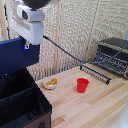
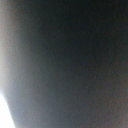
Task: Gently maneuver your gripper in the book's direction. Confidently hold the book by angling your gripper properly. Relocate the book to the caddy. Pinpoint the back pocket of the caddy and set the book down inside it.
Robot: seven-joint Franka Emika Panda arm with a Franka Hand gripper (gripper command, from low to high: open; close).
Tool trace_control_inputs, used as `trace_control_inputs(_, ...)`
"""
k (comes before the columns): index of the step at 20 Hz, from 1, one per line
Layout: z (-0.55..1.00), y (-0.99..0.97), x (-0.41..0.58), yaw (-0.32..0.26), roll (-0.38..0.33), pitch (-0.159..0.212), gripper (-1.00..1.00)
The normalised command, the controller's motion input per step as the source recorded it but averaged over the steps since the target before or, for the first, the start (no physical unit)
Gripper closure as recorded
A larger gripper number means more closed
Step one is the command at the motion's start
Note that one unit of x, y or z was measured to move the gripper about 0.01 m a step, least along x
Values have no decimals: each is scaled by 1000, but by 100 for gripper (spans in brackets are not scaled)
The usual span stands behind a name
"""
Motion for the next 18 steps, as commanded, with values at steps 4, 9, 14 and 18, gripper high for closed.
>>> trace_control_inputs(4, 585, 610, 415, -48, 4, 125, 100)
trace_control_inputs(9, 432, 592, 478, -33, 26, 174, 100)
trace_control_inputs(14, 307, 564, 533, -42, 31, 162, 100)
trace_control_inputs(18, 89, 533, 526, -40, 6, 126, 100)
